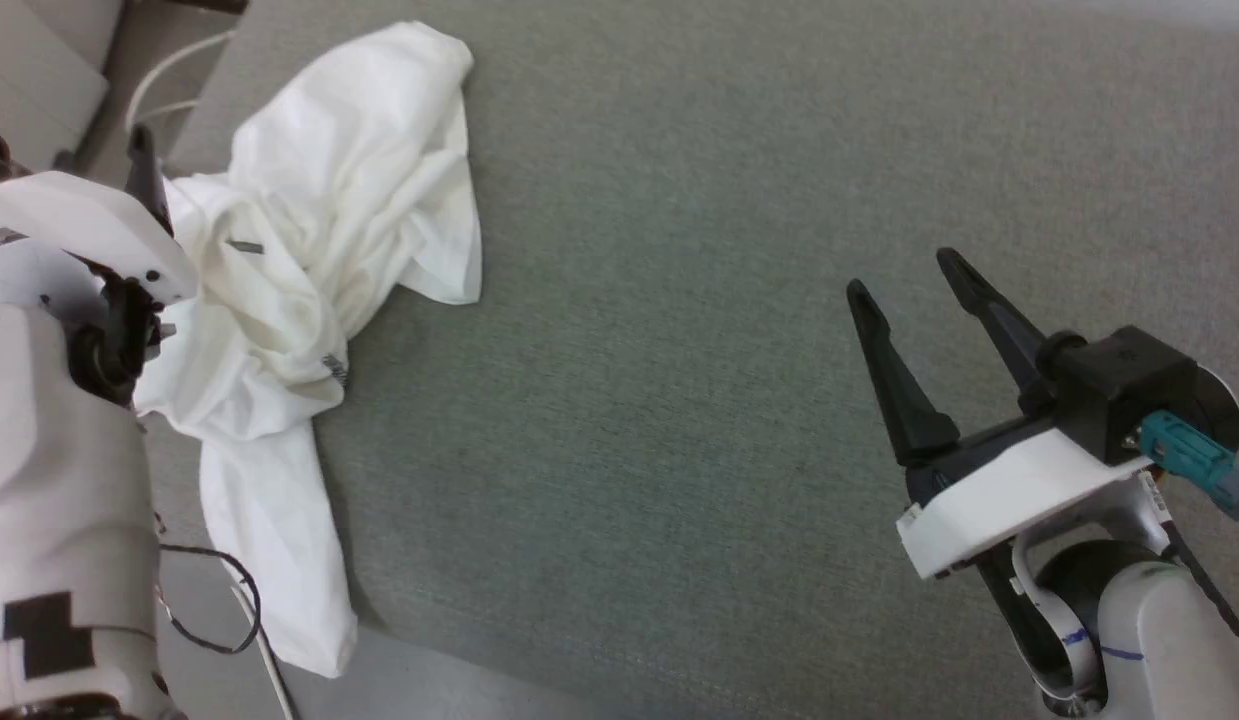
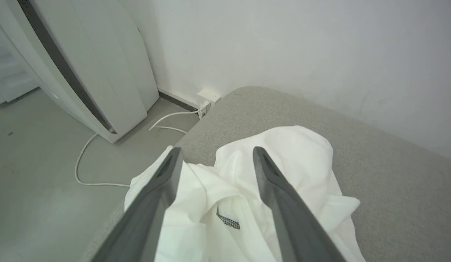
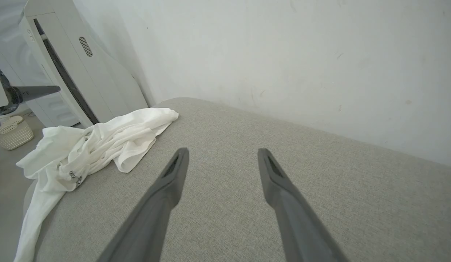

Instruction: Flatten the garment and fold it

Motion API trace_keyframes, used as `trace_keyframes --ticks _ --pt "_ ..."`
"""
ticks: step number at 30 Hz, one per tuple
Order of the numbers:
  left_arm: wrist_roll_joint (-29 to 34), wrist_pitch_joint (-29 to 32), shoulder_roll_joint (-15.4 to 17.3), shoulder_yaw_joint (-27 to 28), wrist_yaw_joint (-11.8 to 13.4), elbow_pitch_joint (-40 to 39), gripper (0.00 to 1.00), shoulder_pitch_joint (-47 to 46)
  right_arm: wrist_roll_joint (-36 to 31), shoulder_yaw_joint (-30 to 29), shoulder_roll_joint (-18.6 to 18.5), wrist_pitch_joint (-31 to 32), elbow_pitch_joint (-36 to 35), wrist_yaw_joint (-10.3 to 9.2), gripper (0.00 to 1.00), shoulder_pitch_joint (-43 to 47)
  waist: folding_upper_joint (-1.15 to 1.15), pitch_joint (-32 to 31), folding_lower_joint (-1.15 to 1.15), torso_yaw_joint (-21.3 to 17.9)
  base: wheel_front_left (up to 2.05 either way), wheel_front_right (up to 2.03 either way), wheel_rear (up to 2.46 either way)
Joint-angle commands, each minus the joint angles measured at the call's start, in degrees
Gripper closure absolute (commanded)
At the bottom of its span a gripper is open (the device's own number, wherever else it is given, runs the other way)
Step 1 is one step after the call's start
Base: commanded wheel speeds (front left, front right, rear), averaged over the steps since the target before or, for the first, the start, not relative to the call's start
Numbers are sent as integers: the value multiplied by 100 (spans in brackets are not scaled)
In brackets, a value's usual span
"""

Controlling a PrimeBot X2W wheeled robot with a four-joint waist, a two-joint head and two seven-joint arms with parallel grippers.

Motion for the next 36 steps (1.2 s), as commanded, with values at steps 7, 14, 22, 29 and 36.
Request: trace_keyframes --ticks 7,14,22,29,36 --pt "-468 1146 299 259 -17 1417 0 -748 -23 137 -6 143 -158 -10 0 -315 0 723 -1 -414 0 0 0" --pt "-749 2305 569 373 -18 2530 0 -1060 16 257 -37 220 -226 -11 0 -447 0 978 -1 -539 0 0 0" --pt "-759 3076 617 252 62 3045 100 -1100 37 255 -45 245 -231 -11 0 -498 0 999 -1 -600 0 0 0" --pt "-678 2588 710 144 71 2940 100 -1100 120 215 -34 197 -110 -11 0 -477 0 799 -1 -604 0 0 0" --pt "-174 879 863 -260 244 2480 100 -1072 276 43 -8 11 142 -11 0 -323 0 206 -1 -507 0 0 0"
